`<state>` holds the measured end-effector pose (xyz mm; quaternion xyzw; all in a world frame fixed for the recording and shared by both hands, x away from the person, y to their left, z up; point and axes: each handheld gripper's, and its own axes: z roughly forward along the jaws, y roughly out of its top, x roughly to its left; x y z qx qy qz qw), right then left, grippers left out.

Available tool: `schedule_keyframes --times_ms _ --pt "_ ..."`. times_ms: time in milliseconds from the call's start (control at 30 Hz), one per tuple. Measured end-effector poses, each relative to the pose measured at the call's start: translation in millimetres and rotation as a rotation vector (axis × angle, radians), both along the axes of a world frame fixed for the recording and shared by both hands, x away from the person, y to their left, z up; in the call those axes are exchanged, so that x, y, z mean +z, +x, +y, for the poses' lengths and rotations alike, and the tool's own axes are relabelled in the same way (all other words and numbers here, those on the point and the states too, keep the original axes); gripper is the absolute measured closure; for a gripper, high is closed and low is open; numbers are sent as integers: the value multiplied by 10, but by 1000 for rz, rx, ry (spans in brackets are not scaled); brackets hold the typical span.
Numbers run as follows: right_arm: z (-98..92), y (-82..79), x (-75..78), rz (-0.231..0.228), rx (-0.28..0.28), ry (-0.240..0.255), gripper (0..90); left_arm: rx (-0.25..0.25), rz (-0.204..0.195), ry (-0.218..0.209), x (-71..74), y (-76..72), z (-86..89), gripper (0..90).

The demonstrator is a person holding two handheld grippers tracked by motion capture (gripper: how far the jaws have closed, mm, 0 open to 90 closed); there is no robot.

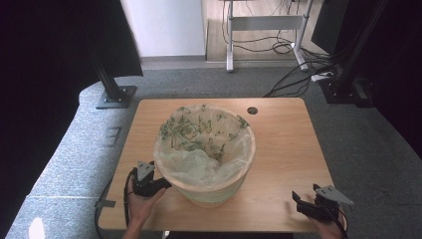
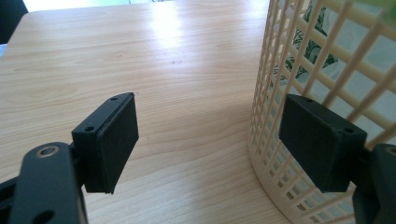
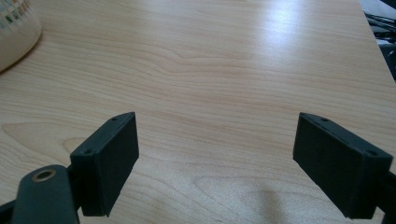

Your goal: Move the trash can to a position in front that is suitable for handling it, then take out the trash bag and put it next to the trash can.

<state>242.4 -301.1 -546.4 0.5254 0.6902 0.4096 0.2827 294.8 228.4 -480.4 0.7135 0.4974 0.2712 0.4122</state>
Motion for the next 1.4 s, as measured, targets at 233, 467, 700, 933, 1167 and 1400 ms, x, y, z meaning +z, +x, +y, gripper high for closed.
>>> schedule_keyframes --times_ms 233,467,700,933,1167,1400 --pt "-9 5 -3 4 3 -3 145 -27 1 -5 -3 12 -145 196" --pt "-19 3 -2 6 0 -5 144 -40 9 -33 -35 0 -121 180" --pt "-15 -9 -10 9 2 -6 146 -37 34 -18 -116 -16 54 160" --pt "10 2 -8 8 6 -12 145 -22 54 -34 -155 -23 195 159" --pt "-6 -24 -2 4 5 -10 147 -17 41 -71 -110 -47 274 200" --pt "-20 -21 4 -5 -7 -7 146 -71 24 -106 8 -82 380 234"
